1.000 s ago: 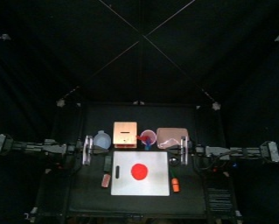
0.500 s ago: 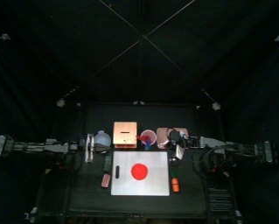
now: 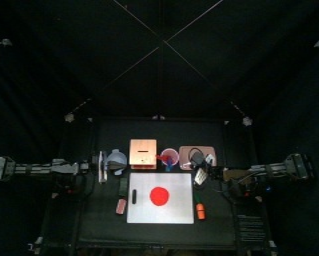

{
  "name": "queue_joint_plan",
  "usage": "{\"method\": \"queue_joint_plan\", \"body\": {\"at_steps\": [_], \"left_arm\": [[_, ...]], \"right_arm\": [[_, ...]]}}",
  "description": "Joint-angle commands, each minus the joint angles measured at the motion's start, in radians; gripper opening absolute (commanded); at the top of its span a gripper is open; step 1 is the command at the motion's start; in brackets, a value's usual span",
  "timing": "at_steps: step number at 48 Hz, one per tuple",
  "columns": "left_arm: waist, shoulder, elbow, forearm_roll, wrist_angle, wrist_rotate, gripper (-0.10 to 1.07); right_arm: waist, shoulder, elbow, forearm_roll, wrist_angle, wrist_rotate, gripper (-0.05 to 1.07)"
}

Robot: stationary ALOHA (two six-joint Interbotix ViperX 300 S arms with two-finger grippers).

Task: Grab pizza cutter

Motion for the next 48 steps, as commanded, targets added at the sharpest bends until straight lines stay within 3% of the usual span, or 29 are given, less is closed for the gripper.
{"method": "queue_joint_plan", "body": {"at_steps": [1,13,19,27,35,48], "left_arm": [[0.006,0.005,-0.011,-0.002,-0.006,0.002,0.06],[0.009,0.005,0.002,-0.003,-0.003,0.002,0.06],[0.011,0.005,0.003,-0.005,-0.003,0.002,0.06],[0.014,0.012,0.008,-0.005,-0.003,0.002,0.06],[0.025,0.015,0.015,-0.005,-0.006,0.002,0.06],[0.034,0.015,0.025,-0.005,-0.008,0.002,0.06]], "right_arm": [[0.006,0.014,-0.029,-0.038,-0.005,0.028,0.25],[0.003,0.149,-0.107,-0.078,-0.040,0.043,0.78],[0.003,0.233,-0.167,-0.112,-0.037,0.043,0.95],[-0.002,0.327,-0.233,-0.135,-0.014,0.043,0.98],[-0.052,0.411,-0.275,-0.130,-0.011,0.044,0.98],[-0.101,0.483,-0.316,-0.140,0.018,0.041,0.98]]}}
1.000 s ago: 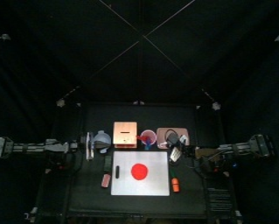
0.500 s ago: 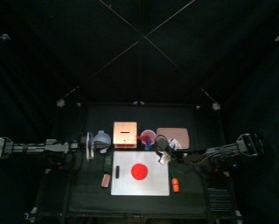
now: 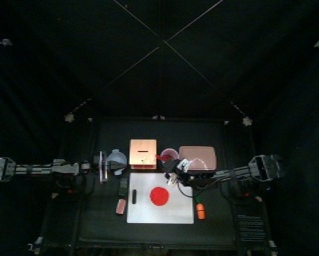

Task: Grab pizza cutter

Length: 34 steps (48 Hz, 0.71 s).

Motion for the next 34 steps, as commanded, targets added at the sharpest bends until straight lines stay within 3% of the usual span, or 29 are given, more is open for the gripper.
{"method": "queue_joint_plan", "body": {"at_steps": [1,11,25,34], "left_arm": [[0.006,0.003,-0.011,-0.002,-0.006,0.002,0.06],[0.009,0.003,-0.009,-0.002,-0.008,0.002,0.06],[0.009,0.003,-0.008,-0.009,-0.008,0.002,0.06],[0.011,0.003,-0.002,-0.009,-0.009,0.002,0.06]], "right_arm": [[-0.008,-0.014,-0.026,-0.006,0.005,0.000,0.98],[-0.009,-0.014,-0.023,-0.005,0.031,0.002,0.90],[-0.018,-0.014,-0.031,-0.008,0.051,0.002,0.59],[-0.017,-0.049,-0.032,-0.006,0.052,0.002,0.54]]}}
